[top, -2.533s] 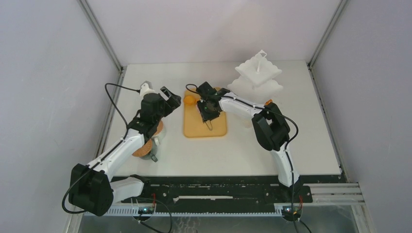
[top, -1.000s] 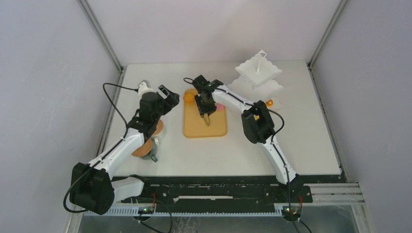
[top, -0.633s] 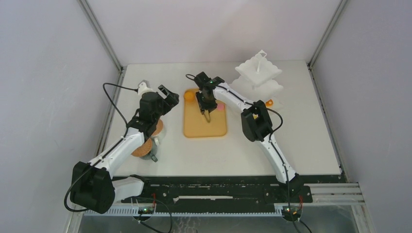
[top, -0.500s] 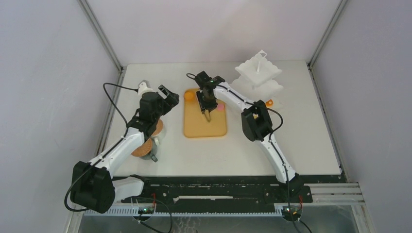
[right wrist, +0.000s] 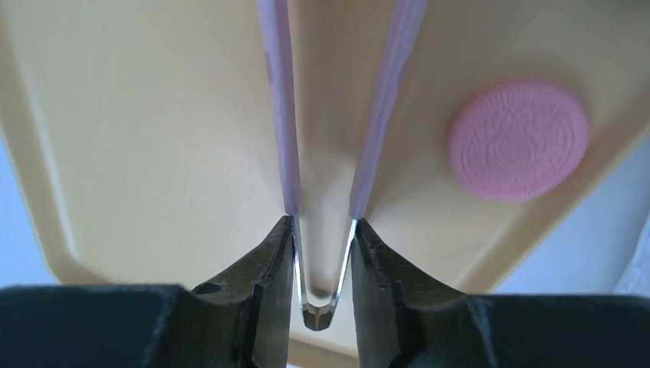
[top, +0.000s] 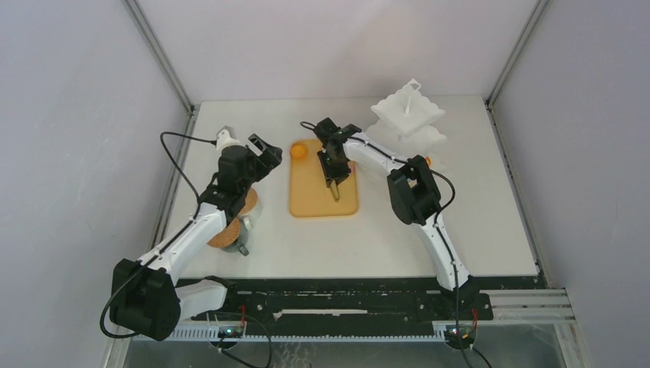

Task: Serve the afternoon tea
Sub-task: Pick up the desert from the tray.

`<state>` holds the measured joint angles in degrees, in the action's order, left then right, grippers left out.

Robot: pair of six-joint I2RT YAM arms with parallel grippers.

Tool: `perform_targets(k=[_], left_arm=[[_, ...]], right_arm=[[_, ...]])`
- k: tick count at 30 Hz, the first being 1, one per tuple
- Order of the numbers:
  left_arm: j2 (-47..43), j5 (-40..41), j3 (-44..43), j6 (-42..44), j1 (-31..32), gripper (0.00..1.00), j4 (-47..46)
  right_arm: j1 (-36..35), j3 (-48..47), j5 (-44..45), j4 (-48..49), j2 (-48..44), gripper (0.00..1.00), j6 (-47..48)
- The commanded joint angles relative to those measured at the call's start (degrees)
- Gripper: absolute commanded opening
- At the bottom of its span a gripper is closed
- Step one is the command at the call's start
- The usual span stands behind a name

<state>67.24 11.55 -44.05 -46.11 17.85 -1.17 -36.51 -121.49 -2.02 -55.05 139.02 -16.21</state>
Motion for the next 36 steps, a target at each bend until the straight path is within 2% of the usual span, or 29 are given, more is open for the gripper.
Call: perform_targets(k=[1,10,22,29,36], left_arm=[[-2.7,-1.3,1.0,-0.6,-0.5,0.89,-2.0],[-4.8,-0.9,1.9,-1.1,-0.5,0.89,-2.0],[-5.2,-0.4,1.5,-0.9,-0.4,0.88,-1.7],[-5.6,-0.3,1.7,-1.2,-0.1,0.88,-1.6],[-6.4,0.2,1.9,-0.8,0.5,0.88,-0.8]], right_arm=[[-0.3,5.7,0.0,1.1,-7.4,0.24,-0.7],[-1.9,20.2,-0.6,5.5,-19.9,0.23,-1.0],[-5.2,34.0,-0.8,8.2,-33.2,0.21,-2.6],[-7.0,39.2,-0.5,8.7,-38.2,0.17,-3.8],[-8.4,40.2,0.9,7.5,-42.7,0.17,-4.6]])
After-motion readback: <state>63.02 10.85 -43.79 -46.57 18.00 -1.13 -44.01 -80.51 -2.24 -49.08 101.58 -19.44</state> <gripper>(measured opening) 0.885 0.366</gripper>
